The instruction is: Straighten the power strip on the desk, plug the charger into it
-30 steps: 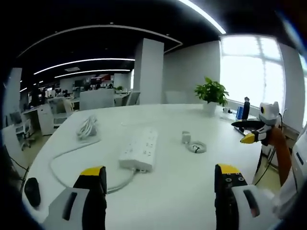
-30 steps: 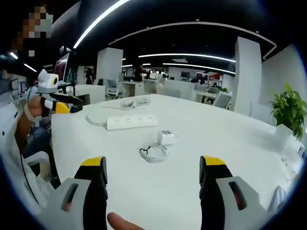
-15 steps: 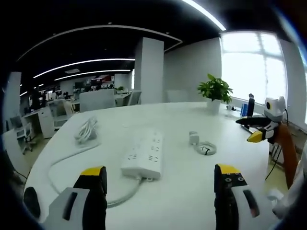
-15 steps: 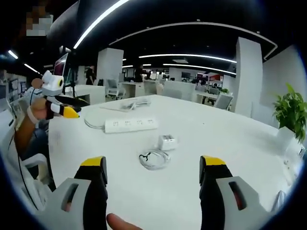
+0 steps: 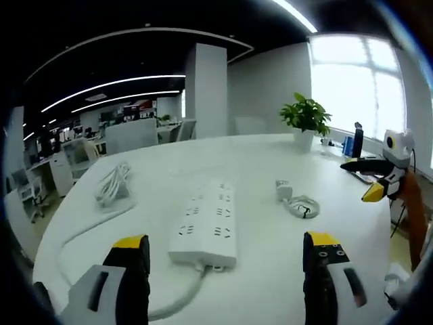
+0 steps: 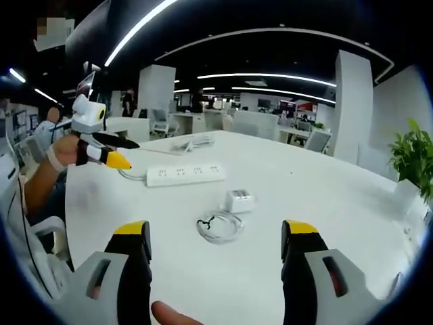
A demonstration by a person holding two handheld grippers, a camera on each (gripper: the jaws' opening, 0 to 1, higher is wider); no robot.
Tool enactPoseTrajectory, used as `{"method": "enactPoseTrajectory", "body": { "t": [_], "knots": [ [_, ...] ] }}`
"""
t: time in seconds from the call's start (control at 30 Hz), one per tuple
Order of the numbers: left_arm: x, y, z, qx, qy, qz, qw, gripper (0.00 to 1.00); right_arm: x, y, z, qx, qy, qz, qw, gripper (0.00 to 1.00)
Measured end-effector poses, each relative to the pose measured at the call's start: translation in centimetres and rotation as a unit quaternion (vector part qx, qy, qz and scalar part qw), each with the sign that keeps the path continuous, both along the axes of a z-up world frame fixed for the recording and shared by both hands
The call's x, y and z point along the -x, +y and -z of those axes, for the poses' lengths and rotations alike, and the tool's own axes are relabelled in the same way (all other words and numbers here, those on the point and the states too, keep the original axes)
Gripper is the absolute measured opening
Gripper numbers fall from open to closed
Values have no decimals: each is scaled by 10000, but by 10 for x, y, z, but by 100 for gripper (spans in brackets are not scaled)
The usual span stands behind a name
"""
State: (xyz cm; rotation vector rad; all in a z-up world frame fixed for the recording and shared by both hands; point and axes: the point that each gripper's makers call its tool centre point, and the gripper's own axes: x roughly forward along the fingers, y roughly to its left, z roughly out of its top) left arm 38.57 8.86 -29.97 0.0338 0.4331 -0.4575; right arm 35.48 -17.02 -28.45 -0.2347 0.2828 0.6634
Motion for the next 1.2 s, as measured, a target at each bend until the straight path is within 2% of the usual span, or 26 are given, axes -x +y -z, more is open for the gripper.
{"method": "enactPoseTrajectory", "body": {
  "t": [0.23,0.33,0.5,0.63,0.73,0.93,1.1,1.2],
  "knots": [
    [-27,-11,7,-90,110,123,9998,93,-4,1,3,-19,31,-21,10000,77],
    [-40,-16,18,-218,255,150,9993,92,-6,0,6,-20,59,-20,10000,77],
    [-55,-19,26,-231,388,143,9989,92,-11,-4,11,-28,124,31,9999,77],
    [-63,-16,35,-427,540,159,9975,92,-13,-3,13,-39,144,35,9999,77],
    [-67,-8,44,-831,736,158,9937,92,-15,-1,17,-71,169,10,9998,77],
    [-74,-7,44,-1105,989,489,9877,89,-17,1,27,-136,271,23,9995,77],
    [-84,-12,36,-1007,1036,634,9875,87,-18,1,30,-156,320,25,9994,77],
    [-87,-14,39,-949,1073,565,9881,87,-19,1,28,-136,326,16,9994,77]
  ]
}}
